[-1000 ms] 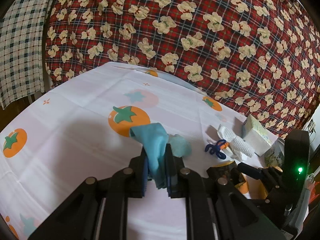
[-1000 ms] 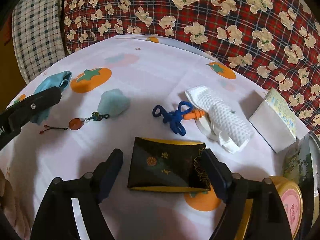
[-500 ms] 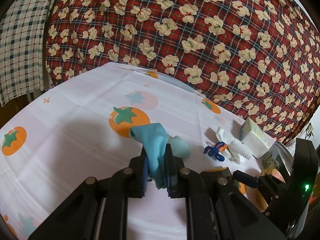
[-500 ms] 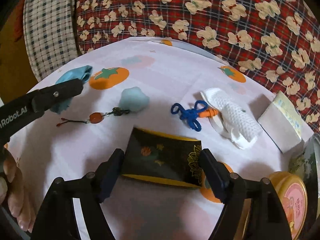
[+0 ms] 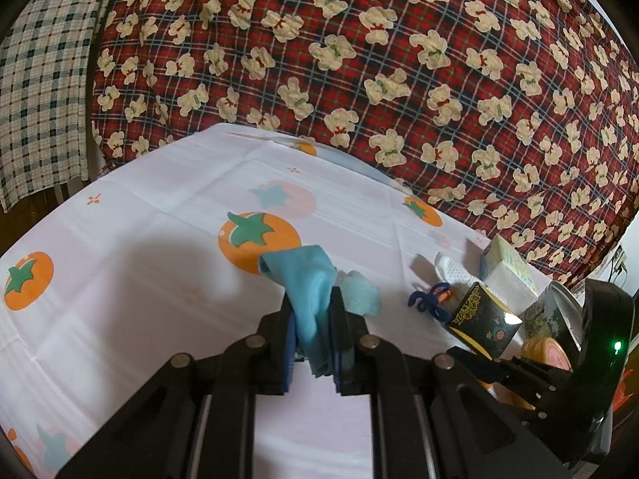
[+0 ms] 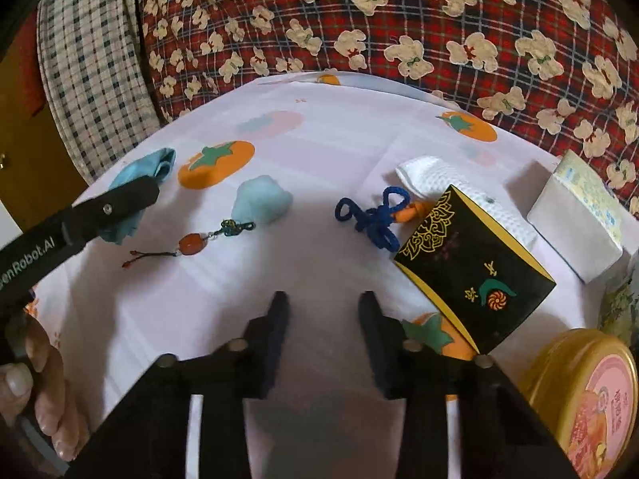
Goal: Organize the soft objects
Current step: 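Lift and carry the black box toward the bin with the right tool while the left holds the cloth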
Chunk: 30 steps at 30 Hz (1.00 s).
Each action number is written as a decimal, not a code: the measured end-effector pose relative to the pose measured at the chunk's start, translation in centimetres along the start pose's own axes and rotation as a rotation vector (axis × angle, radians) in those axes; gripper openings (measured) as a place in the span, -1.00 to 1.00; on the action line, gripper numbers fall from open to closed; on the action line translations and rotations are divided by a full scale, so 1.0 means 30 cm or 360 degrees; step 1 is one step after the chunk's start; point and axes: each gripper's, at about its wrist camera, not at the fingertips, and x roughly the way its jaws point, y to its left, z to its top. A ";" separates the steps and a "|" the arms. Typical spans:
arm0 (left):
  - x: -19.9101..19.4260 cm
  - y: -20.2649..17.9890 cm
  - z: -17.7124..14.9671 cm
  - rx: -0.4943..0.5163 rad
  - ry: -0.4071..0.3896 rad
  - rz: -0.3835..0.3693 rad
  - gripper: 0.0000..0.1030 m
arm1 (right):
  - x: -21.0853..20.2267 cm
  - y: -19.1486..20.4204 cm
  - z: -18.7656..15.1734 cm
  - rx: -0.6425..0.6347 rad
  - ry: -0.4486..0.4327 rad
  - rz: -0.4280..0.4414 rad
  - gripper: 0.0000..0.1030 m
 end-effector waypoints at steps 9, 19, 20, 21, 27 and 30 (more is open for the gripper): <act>0.004 0.003 -0.004 -0.0002 0.0005 -0.0006 -0.77 | -0.084 0.010 0.015 -0.0112 -0.0060 -0.0006 -0.17; 0.019 -0.005 -0.003 0.0022 0.0046 0.0016 -0.77 | -0.119 -0.252 0.203 0.0188 0.0217 -0.0072 0.29; 0.020 -0.006 -0.005 0.0025 0.0050 0.0017 -0.77 | -0.096 -0.268 0.209 0.0203 0.0282 -0.0070 0.29; 0.021 -0.007 -0.006 0.0028 0.0054 0.0015 -0.77 | -0.079 -0.272 0.213 0.0199 0.0329 -0.0069 0.29; 0.024 -0.012 -0.003 0.0036 0.0069 -0.0006 -0.77 | -0.045 -0.245 0.217 0.0081 0.0376 -0.0105 0.29; 0.026 -0.014 -0.001 0.0037 0.0071 -0.0007 -0.77 | -0.008 -0.242 0.209 0.0039 0.0455 -0.0092 0.29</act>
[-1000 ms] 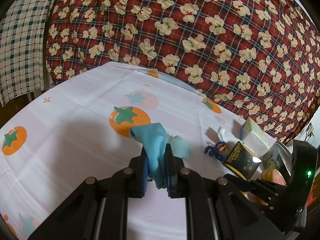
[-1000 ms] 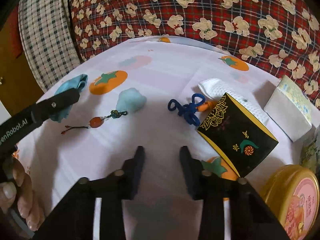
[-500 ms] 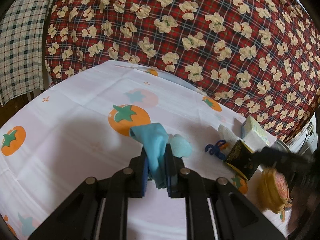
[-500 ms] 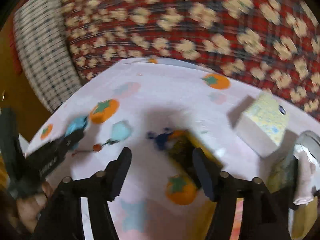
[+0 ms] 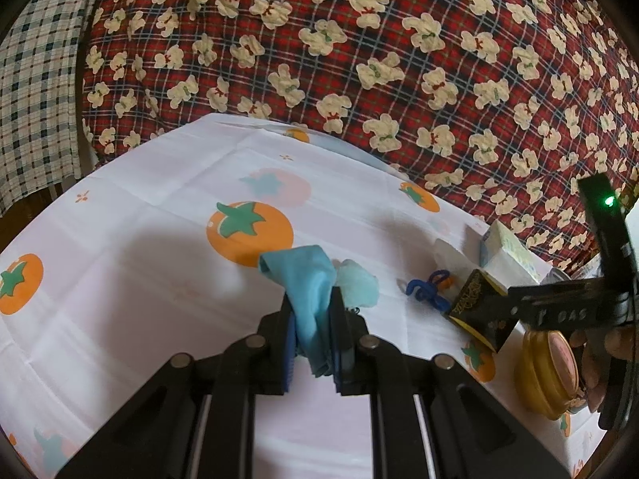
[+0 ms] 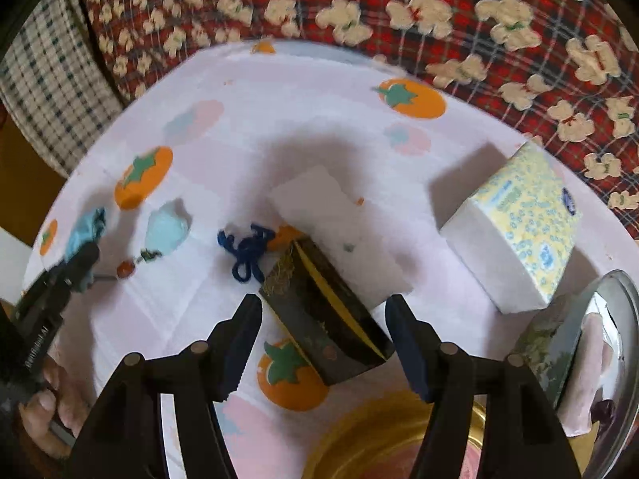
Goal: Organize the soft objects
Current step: 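Lift and carry the black box toward the bin with the right tool while the left holds the cloth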
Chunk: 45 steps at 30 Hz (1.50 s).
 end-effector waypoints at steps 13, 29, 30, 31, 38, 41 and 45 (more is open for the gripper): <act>0.000 0.001 0.001 0.0001 0.0001 0.0001 -0.77 | 0.037 0.131 -0.057 -0.0276 0.0032 0.0019 -0.04; 0.000 -0.001 0.002 0.0002 -0.0003 -0.0006 -0.77 | 0.081 0.190 -0.076 -0.0329 0.0080 0.0069 0.12; 0.000 -0.001 0.003 0.0000 -0.0003 -0.0005 -0.77 | 0.076 0.195 -0.079 -0.0334 0.0048 0.0059 0.10; -0.001 -0.001 0.002 0.0000 -0.0004 -0.0005 -0.77 | 0.077 0.200 -0.083 -0.0341 0.0042 0.0047 0.10; -0.006 -0.017 0.003 0.0023 -0.0024 -0.0034 -0.77 | -0.013 0.231 -0.131 -0.0400 -0.0194 -0.0014 0.09; -0.033 -0.010 0.005 0.0015 -0.0076 -0.0056 -0.77 | -0.076 0.221 -0.160 -0.0388 -0.0330 -0.0046 0.09; -0.058 -0.013 0.003 0.0024 -0.0135 -0.0059 -0.77 | -0.151 0.200 -0.217 -0.0383 -0.0523 -0.0112 0.09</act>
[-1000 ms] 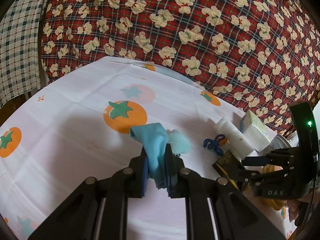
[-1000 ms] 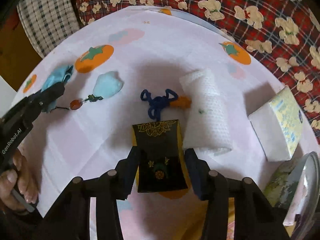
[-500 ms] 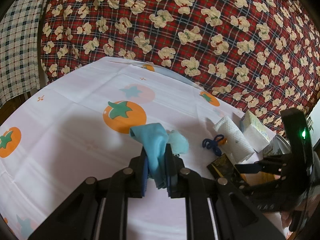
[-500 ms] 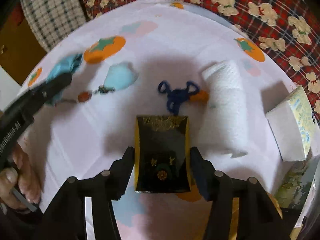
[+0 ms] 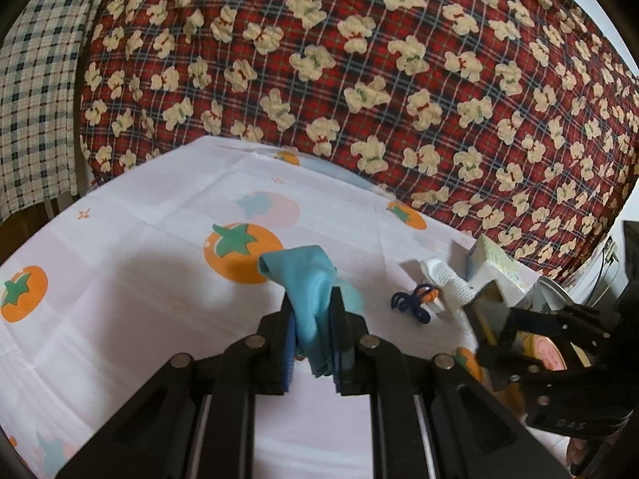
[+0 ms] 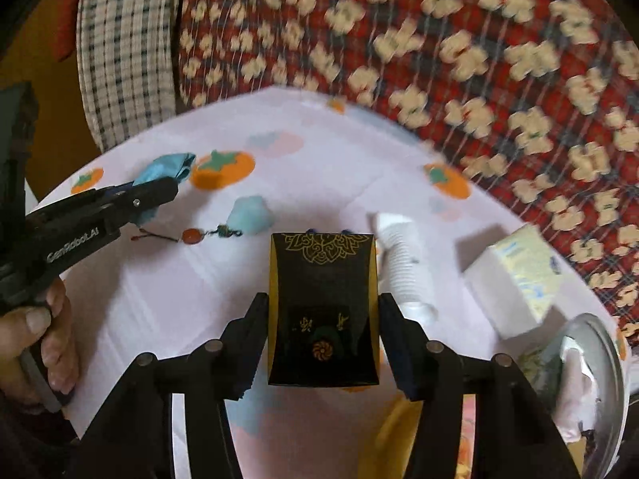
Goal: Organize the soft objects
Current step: 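Lift and carry the black box toward the bin with the right tool while the left holds the cloth, then open both tools over the bin to drop the blue cloth and black box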
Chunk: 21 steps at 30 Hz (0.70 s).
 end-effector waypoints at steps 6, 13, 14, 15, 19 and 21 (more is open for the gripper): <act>0.003 -0.064 0.000 0.0096 -0.0008 0.0033 -0.77 | -0.088 -0.084 -0.048 0.0086 -0.0193 -0.0098 0.09; -0.027 -0.292 0.011 0.0333 -0.0056 -0.0014 -0.77 | -0.201 -0.239 -0.120 0.0247 -0.0353 -0.0177 0.09; -0.031 -0.322 0.014 0.0360 -0.0062 -0.0022 -0.77 | -0.213 -0.254 -0.130 0.0262 -0.0361 -0.0190 0.09; -0.036 -0.353 0.017 0.0386 -0.0068 -0.0036 -0.77 | -0.232 -0.280 -0.143 0.0286 -0.0375 -0.0207 0.10; -0.051 -0.497 0.031 0.0498 -0.0091 -0.0091 -0.77 | -0.286 -0.368 -0.188 0.0365 -0.0410 -0.0248 0.10; -0.049 -0.551 0.034 0.0535 -0.0094 -0.0111 -0.77 | -0.312 -0.416 -0.212 0.0402 -0.0416 -0.0279 0.10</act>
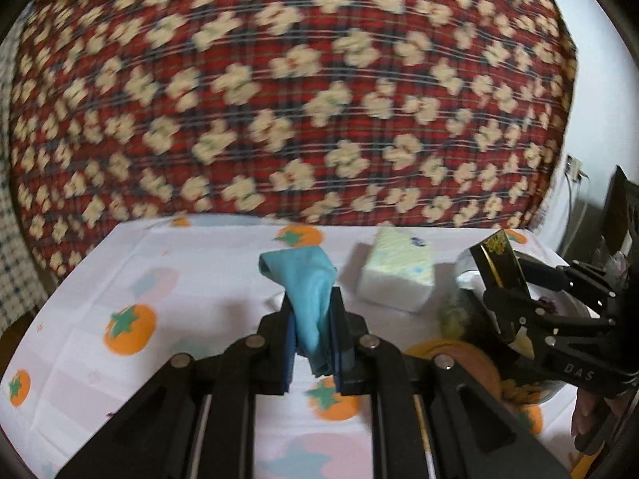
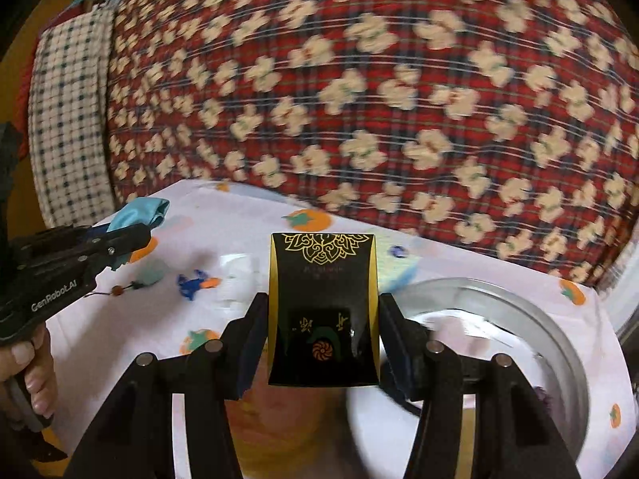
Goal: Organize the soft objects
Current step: 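Open both tools over the bin to drop the blue cloth and black box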
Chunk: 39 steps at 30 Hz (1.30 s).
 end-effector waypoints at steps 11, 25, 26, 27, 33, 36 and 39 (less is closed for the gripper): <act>0.080 -0.283 0.039 0.0177 0.0052 -0.0134 -0.77 | -0.039 -0.250 -0.067 0.0158 0.0040 -0.0170 0.10; 0.197 -0.544 0.004 0.0258 0.0228 -0.0352 -0.77 | -0.027 -0.422 -0.167 0.0256 0.0204 -0.0316 0.10; 0.207 -0.560 -0.001 0.0262 0.0243 -0.0365 -0.77 | -0.027 -0.429 -0.171 0.0261 0.0210 -0.0323 0.10; 0.217 -0.577 -0.005 0.0269 0.0258 -0.0380 -0.77 | -0.027 -0.434 -0.175 0.0265 0.0215 -0.0330 0.10; 0.260 -0.649 -0.032 0.0298 0.0330 -0.0443 -0.76 | -0.011 -0.474 -0.199 0.0294 0.0269 -0.0363 0.10; 0.278 -0.684 -0.055 0.0354 0.0382 -0.0459 -0.53 | 0.004 -0.489 -0.211 0.0311 0.0320 -0.0388 0.10; 0.270 -0.692 -0.067 0.0385 0.0380 -0.0417 -0.13 | 0.002 -0.497 -0.215 0.0325 0.0312 -0.0415 0.31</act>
